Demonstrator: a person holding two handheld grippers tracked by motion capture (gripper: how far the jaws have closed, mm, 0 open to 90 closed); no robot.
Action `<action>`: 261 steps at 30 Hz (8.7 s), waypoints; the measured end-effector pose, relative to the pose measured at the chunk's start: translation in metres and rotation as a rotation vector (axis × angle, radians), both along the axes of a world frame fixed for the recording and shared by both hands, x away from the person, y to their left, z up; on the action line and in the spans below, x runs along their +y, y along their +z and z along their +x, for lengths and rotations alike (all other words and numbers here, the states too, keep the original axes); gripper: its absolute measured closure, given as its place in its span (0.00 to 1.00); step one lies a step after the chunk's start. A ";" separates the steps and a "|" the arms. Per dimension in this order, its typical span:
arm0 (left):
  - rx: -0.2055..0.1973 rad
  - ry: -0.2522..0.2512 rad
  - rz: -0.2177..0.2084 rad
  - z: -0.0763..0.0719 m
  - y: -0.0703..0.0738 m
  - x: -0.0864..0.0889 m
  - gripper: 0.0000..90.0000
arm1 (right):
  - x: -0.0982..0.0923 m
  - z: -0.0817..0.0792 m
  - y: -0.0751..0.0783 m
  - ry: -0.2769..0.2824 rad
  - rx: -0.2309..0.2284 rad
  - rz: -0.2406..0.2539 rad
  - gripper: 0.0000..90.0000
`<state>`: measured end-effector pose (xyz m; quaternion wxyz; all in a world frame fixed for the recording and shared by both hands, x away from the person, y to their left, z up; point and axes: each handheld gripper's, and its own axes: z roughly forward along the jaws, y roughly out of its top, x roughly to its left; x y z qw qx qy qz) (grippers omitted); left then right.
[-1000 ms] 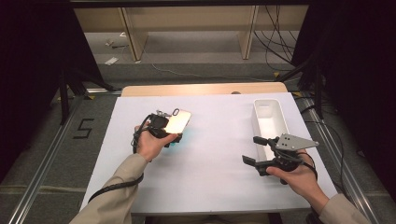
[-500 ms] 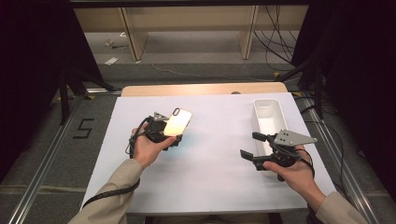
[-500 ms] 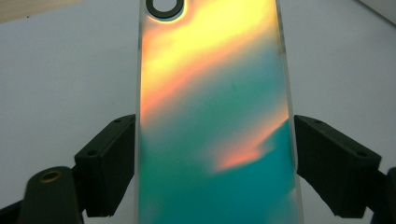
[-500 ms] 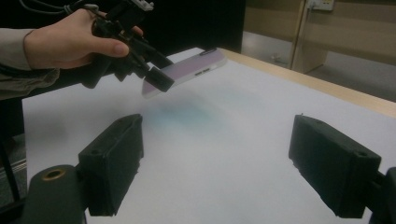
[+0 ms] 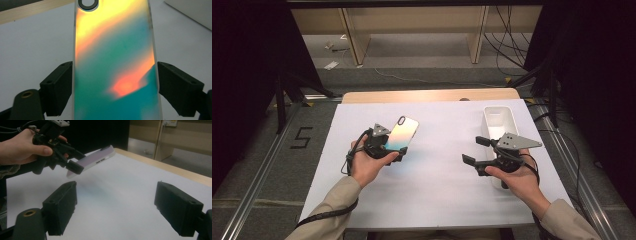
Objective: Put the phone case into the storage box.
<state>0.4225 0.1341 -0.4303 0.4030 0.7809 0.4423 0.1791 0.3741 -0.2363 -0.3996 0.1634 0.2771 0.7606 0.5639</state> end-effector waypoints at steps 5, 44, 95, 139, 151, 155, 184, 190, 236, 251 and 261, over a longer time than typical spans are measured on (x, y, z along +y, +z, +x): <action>-0.022 -0.017 -0.009 -0.006 0.003 -0.003 0.19 | 0.005 0.006 0.002 -0.002 -0.002 0.001 0.21; -0.070 -0.147 -0.014 -0.038 0.006 -0.036 0.19 | 0.056 0.047 0.004 -0.014 0.049 0.007 0.22; -0.081 -0.250 -0.015 -0.055 0.008 -0.070 0.19 | 0.088 0.069 -0.011 -0.013 0.171 0.040 0.35; -0.178 -0.295 0.004 -0.051 0.006 -0.068 0.20 | 0.085 0.061 0.007 0.074 0.258 0.205 0.89; -0.154 -0.280 -0.072 -0.043 0.001 -0.052 0.18 | 0.079 0.064 0.017 0.115 0.147 0.094 0.89; -0.154 -0.287 -0.069 -0.043 -0.001 -0.052 0.18 | 0.077 0.066 0.018 0.140 0.128 0.068 0.89; -0.139 -0.365 -0.063 -0.043 -0.009 -0.057 0.23 | 0.075 0.069 0.025 0.385 0.088 -0.077 0.89; -0.126 -0.416 -0.067 -0.041 -0.016 -0.057 0.31 | 0.080 0.066 0.024 0.434 0.103 -0.074 0.89; -0.103 -0.546 -0.110 -0.037 -0.017 -0.057 0.81 | 0.088 0.061 0.023 0.516 0.138 -0.008 0.89; -0.091 -0.563 -0.115 -0.037 -0.016 -0.055 0.84 | 0.088 0.060 0.023 0.533 0.140 -0.004 0.88; -0.078 -0.581 -0.125 -0.035 -0.016 -0.053 0.86 | 0.088 0.061 0.023 0.541 0.121 -0.016 0.85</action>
